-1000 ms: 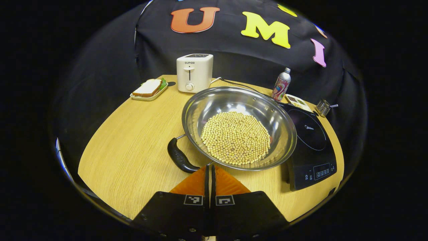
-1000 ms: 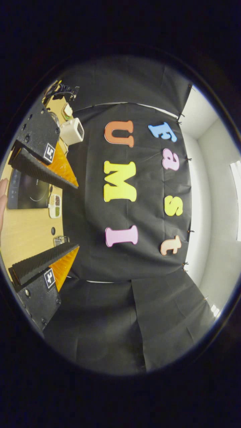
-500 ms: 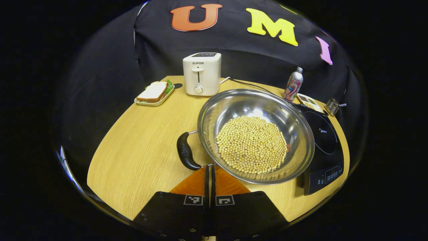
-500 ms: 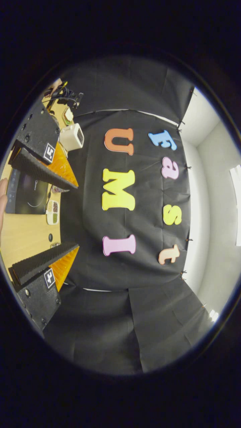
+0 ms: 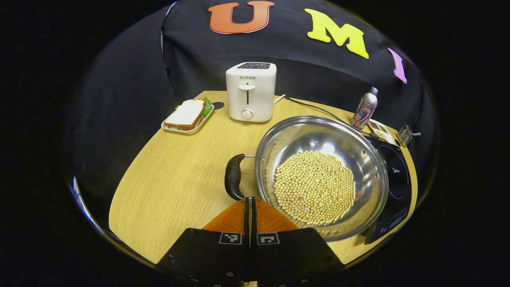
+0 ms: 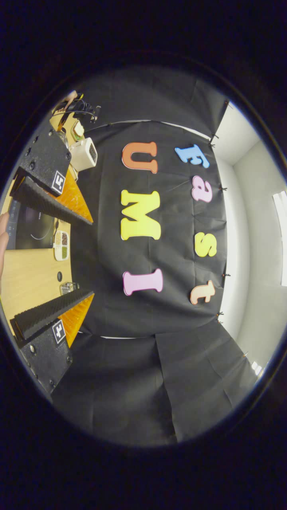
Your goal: First push the handle of the pot to place it horizontally, then grasp the pot with both hands and set it on the induction cooktop.
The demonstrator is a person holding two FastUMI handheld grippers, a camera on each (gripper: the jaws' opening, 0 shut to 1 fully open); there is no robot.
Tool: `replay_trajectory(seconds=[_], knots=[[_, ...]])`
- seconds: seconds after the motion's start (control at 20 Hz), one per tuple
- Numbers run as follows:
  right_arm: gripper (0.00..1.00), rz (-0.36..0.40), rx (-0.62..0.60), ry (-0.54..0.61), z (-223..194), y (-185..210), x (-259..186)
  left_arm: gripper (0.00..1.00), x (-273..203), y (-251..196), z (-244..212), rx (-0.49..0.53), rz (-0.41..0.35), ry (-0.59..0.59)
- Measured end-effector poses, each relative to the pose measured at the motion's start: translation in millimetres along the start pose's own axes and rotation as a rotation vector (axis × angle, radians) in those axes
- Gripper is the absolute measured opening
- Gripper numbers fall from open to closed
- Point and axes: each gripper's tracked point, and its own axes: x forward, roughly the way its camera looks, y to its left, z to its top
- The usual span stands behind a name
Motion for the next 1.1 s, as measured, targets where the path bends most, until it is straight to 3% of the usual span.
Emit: replay_trajectory(seconds=[0.15, 0.2, 0.25, 0.3, 0.35, 0.4, 0.45, 0.5, 0.55, 0.6, 0.65, 0.7, 0.75, 0.8, 0.85, 0.95, 1.0, 1.1], knots=[[0.96, -0.033, -0.028, 0.004, -4, -3, 1, 0.00, 5, 4, 15, 0.015, 0.026, -0.019], [0.99, -0.032, -0.024, 0.007, -4, -2, 0, 0.10, 7, 5, 18, 0.014, 0.032, -0.020], [0.99, -0.033, -0.015, 0.008, -5, -2, -1, 0.10, 9, 5, 21, 0.014, 0.035, -0.023], [0.99, -0.037, -0.006, 0.007, -3, -3, 0, 0.00, 10, 6, 22, 0.012, 0.034, -0.021], [0.99, -0.042, 0.000, 0.005, -3, -3, 0, 0.10, 12, 7, 24, 0.004, 0.030, -0.022], [0.99, -0.047, 0.000, 0.004, -3, -2, 0, 0.10, 14, 8, 25, -0.009, 0.026, -0.021], [0.99, -0.056, -0.010, 0.002, -3, -1, 0, 0.00, 15, 8, 26, -0.019, 0.020, -0.023], [0.99, -0.063, -0.024, 0.000, -4, 0, 0, 0.10, 14, 9, 26, -0.030, 0.013, -0.024], [0.99, -0.065, -0.040, 0.001, -6, 3, -1, 0.00, 14, 10, 27, -0.042, 0.011, -0.028], [0.96, -0.062, -0.051, 0.004, -8, 8, 0, 0.10, 15, 13, 27, -0.050, 0.015, -0.035], [0.96, -0.057, -0.061, 0.009, -11, 13, 0, 0.00, 13, 14, 28, -0.060, 0.014, -0.041], [0.96, -0.051, -0.072, 0.015, -15, 20, 1, 0.10, 11, 13, 29, -0.070, 0.008, -0.055], [0.96, -0.045, -0.080, 0.022, -19, 26, 2, 0.00, 8, 15, 30, -0.078, 0.005, -0.066], [0.96, -0.039, -0.088, 0.028, -24, 34, 5, 0.10, 4, 16, 30, -0.081, 0.002, -0.076], [0.96, -0.035, -0.094, 0.037, -30, 42, 9, 0.00, 0, 17, 32, -0.082, 0.001, -0.090], [0.96, -0.016, -0.099, 0.062, -46, 60, 15, 0.00, -7, 13, 38, -0.087, -0.030, -0.131], [0.99, -0.001, -0.100, 0.077, -54, 70, 18, 0.14, -15, 8, 40, -0.080, -0.060, -0.158], [0.99, 0.029, -0.116, 0.121, -76, 89, 27, 0.31, -30, 8, 46, -0.057, -0.061, -0.214]])
